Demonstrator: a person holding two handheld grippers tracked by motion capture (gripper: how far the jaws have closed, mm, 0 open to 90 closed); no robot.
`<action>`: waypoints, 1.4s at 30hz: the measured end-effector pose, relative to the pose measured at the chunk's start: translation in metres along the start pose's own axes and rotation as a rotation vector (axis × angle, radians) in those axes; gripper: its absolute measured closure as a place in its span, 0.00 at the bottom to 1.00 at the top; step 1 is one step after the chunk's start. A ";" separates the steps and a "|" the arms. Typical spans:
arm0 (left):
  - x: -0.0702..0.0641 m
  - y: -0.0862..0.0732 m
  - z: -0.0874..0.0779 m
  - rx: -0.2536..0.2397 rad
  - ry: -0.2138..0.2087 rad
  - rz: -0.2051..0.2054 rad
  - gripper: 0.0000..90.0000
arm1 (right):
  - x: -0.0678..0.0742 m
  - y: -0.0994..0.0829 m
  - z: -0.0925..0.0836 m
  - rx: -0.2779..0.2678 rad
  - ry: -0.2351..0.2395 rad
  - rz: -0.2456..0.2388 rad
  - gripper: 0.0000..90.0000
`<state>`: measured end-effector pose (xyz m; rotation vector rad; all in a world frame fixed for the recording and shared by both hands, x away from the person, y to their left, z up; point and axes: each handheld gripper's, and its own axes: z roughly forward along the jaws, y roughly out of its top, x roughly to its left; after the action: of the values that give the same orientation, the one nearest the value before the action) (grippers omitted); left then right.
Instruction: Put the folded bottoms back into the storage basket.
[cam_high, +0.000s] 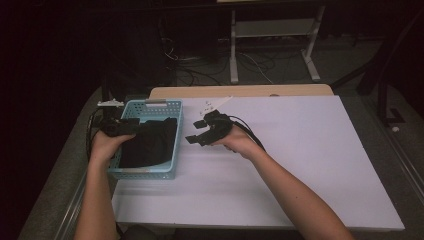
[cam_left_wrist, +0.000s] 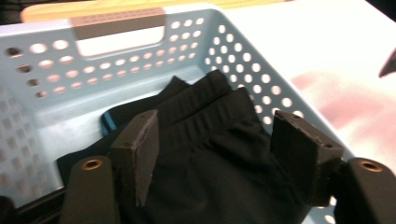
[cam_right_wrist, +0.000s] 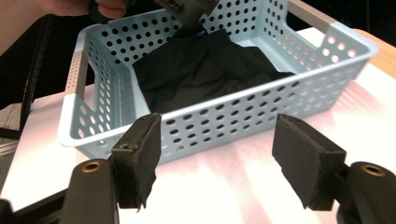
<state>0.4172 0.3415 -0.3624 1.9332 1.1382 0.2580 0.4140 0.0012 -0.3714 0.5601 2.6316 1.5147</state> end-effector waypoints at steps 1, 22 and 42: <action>-0.002 0.001 0.002 -0.003 -0.013 0.008 0.35 | -0.001 -0.002 -0.003 -0.001 -0.003 0.006 0.35; -0.059 0.006 0.023 -0.027 -0.124 0.096 0.02 | -0.015 -0.037 -0.066 -0.051 -0.094 0.041 0.16; -0.131 -0.012 0.024 -0.080 -0.289 0.239 0.00 | -0.005 -0.075 -0.121 -0.048 -0.139 0.050 0.02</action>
<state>0.3498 0.2267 -0.3559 1.9606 0.7000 0.1428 0.3701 -0.1340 -0.3725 0.7048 2.4897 1.4892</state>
